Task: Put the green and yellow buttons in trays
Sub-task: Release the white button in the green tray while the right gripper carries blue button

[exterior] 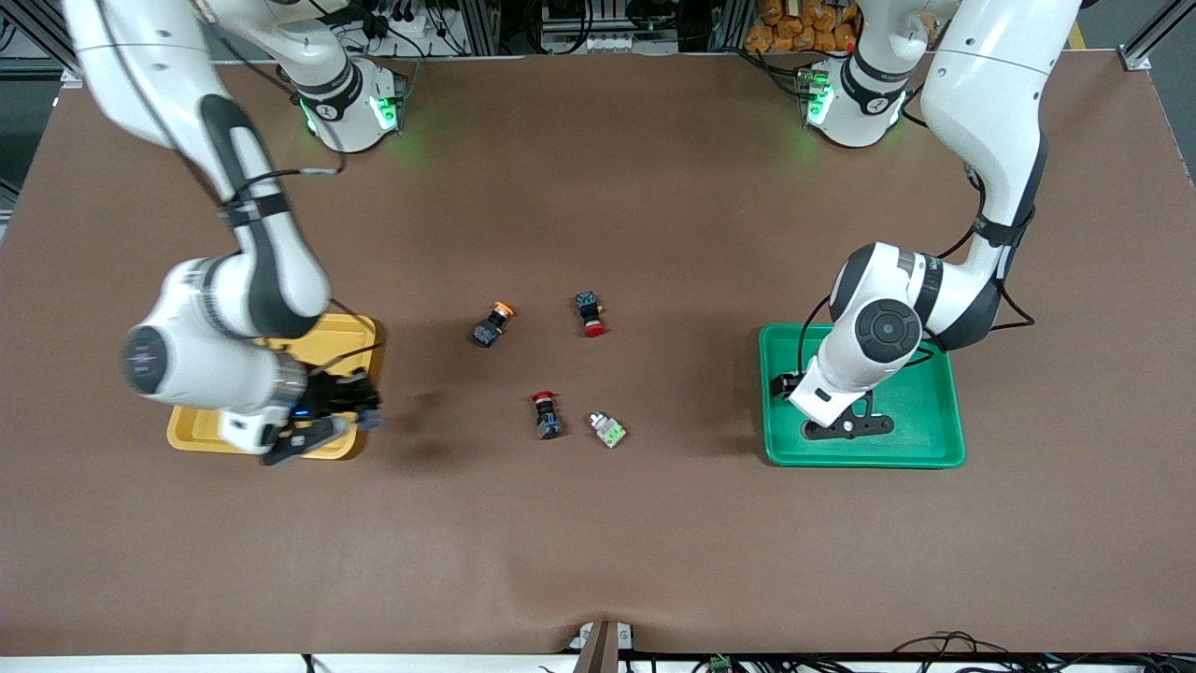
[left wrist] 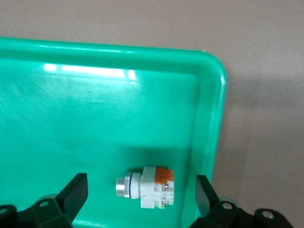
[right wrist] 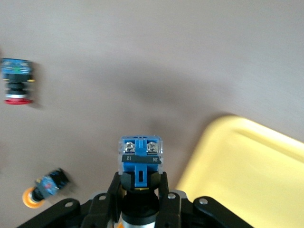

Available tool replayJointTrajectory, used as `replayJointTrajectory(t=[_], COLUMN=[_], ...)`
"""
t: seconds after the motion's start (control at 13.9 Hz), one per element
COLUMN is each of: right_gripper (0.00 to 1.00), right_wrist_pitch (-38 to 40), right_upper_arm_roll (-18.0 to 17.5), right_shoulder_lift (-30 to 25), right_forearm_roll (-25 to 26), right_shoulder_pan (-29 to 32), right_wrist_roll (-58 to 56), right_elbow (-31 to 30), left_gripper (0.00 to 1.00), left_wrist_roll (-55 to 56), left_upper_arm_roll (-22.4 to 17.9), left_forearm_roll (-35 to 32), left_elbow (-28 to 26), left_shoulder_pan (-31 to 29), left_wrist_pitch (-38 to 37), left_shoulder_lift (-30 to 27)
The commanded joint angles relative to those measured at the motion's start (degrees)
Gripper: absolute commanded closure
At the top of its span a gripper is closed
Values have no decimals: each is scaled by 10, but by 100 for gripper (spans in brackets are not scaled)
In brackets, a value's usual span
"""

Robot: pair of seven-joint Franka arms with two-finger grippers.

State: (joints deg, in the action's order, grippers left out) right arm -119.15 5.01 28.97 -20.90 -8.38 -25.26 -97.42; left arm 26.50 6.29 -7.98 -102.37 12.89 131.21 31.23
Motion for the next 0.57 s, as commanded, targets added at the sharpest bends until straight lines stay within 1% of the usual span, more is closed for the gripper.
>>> replayJointTrajectory(t=[0.0, 0.14, 0.22, 0.29, 0.43, 0.5], right_gripper=[95, 90, 90, 90, 91, 91], right_wrist_pitch=[33, 40, 59, 73, 71, 69], right_upper_arm_roll=[-3, -3, -3, -3, -3, -4], right_shoulder_lift=[-12, -14, -15, -15, -8, -1], right_forearm_roll=[20, 25, 30, 46, 101, 110], right_shoulder_pan=[82, 131, 153, 175, 210, 216], right_wrist_roll=[-3, -6, -18, -31, -35, -32], right_elbow=[-16, -20, -19, -19, -17, -14], left_gripper=[0, 0, 0, 0, 0, 0], left_wrist_roll=[-5, -2, 5, 7, 7, 8], left_upper_arm_roll=[13, 21, 28, 35, 36, 36], left_forearm_roll=[-5, -5, -3, -2, 13, 25], left_elbow=[20, 37, 52, 64, 91, 102], left_shoulder_pan=[5, 6, 6, 6, 11, 13], left_wrist_pitch=[-11, -9, -9, -8, -8, -8], left_shoulder_lift=[1, 11, 20, 24, 43, 50])
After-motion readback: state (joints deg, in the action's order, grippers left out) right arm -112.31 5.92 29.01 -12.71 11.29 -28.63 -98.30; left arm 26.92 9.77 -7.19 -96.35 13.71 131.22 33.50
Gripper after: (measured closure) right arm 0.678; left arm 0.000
